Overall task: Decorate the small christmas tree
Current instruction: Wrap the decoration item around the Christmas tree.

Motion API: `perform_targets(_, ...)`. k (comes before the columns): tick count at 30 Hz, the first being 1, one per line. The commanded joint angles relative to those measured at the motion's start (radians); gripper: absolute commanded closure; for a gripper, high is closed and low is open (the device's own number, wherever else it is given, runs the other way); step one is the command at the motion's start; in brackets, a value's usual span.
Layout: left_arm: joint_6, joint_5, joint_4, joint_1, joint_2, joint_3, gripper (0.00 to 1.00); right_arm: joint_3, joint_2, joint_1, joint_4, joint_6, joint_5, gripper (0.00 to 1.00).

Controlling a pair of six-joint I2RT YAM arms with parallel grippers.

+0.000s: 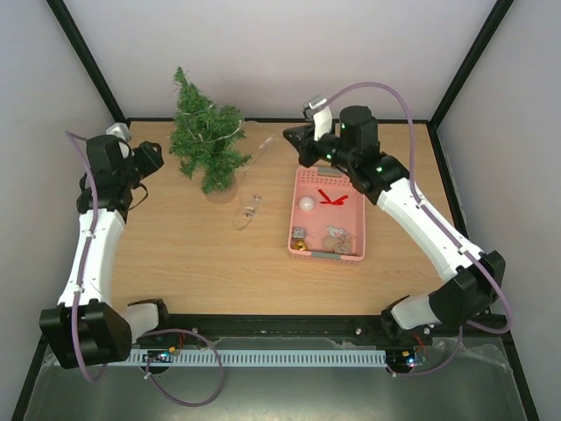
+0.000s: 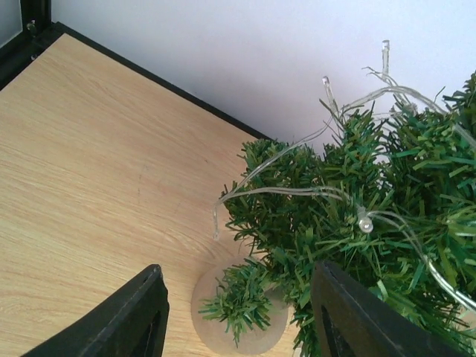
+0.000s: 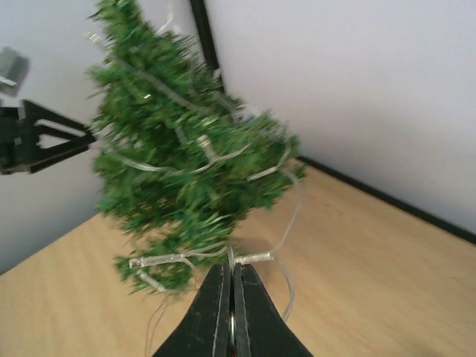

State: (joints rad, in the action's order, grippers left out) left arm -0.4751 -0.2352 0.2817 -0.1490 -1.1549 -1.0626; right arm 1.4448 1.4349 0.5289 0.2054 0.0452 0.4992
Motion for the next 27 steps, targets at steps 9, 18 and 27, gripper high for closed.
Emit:
perform_targets(9,0.192,-0.074,-0.037,0.178,0.226,0.151,0.51,-0.187,-0.051,0.125,-0.285,0.229,0.192,0.98)
perform_targets(18,0.283,-0.155,-0.068,0.308,0.433,0.329,0.55,-0.181,-0.036,0.144,-0.355,0.265,0.14,0.98)
perform_targets(27,0.392,-0.222,-0.226,0.454,0.473,0.483,0.53,-0.208,-0.048,0.144,-0.411,0.295,0.093,0.98)
